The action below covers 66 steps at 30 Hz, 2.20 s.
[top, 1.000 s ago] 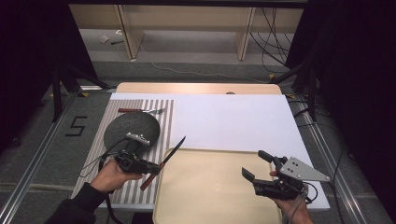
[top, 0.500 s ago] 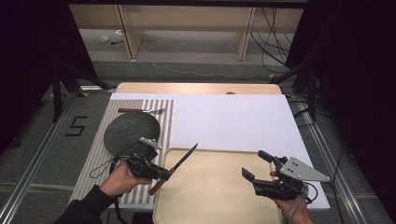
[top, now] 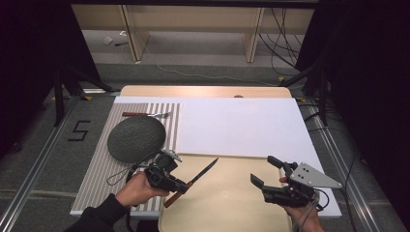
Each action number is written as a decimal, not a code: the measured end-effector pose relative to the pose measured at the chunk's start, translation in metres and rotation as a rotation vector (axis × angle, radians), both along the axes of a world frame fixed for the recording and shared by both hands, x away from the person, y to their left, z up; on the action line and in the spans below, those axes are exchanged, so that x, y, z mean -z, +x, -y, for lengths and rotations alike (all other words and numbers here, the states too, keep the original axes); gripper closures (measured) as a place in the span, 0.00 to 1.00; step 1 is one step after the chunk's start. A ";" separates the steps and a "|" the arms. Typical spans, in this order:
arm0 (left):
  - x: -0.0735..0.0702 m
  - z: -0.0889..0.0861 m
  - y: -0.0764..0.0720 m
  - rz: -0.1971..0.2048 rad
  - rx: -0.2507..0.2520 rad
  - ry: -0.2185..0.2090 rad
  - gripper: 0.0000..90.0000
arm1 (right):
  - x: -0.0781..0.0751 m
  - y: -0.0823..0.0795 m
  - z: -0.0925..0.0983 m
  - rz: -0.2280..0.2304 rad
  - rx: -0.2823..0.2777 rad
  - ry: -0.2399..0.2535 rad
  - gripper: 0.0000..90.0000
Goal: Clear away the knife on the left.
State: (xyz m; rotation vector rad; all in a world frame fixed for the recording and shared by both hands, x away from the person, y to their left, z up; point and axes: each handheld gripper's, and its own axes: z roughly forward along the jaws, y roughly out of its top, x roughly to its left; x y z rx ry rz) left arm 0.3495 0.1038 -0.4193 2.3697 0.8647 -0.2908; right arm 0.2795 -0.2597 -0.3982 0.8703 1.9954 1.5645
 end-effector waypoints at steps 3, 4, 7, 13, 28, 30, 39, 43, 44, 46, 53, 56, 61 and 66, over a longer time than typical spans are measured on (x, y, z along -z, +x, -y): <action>0.002 0.002 0.000 -0.002 0.009 0.009 0.85 | 0.000 0.000 0.000 0.002 -0.002 0.001 0.22; 0.003 0.004 -0.001 -0.004 0.009 0.008 0.85 | 0.000 0.000 0.000 0.002 -0.002 0.000 0.22; 0.004 0.007 -0.002 -0.008 0.013 0.008 0.85 | 0.000 0.000 0.000 0.002 -0.002 0.000 0.22; 0.008 0.013 -0.003 -0.021 0.026 0.011 0.85 | 0.000 0.000 0.000 0.001 -0.001 0.000 0.22; 0.027 0.027 -0.006 -0.081 0.081 0.067 0.85 | 0.000 0.000 -0.001 0.001 -0.002 0.001 0.22; 0.029 0.029 -0.007 -0.083 0.088 0.072 0.85 | 0.000 0.000 -0.001 0.001 -0.002 0.001 0.22; 0.037 0.034 -0.009 -0.102 0.100 0.099 0.85 | 0.000 0.000 -0.001 0.002 -0.003 0.001 0.22; 0.038 0.034 -0.009 -0.104 0.111 0.112 0.85 | 0.000 0.000 -0.001 0.002 -0.003 0.001 0.22; 0.039 0.034 -0.010 -0.103 0.108 0.113 0.85 | 0.000 0.000 -0.001 0.001 -0.003 0.001 0.22; 0.040 0.035 -0.010 -0.109 0.111 0.117 0.85 | 0.000 0.000 -0.001 0.002 -0.004 0.001 0.22; 0.045 0.039 -0.012 -0.095 0.119 0.156 0.85 | 0.000 0.000 -0.001 0.003 -0.005 0.001 0.22; 0.046 0.040 -0.012 -0.075 0.130 0.149 0.85 | 0.000 0.000 -0.001 0.003 -0.005 0.001 0.22; 0.045 0.040 -0.013 -0.085 0.124 0.147 0.81 | 0.000 0.000 -0.001 0.002 -0.005 0.001 0.22; 0.038 0.042 -0.017 -0.057 0.141 0.125 0.57 | 0.000 0.000 -0.001 0.003 -0.006 0.000 0.22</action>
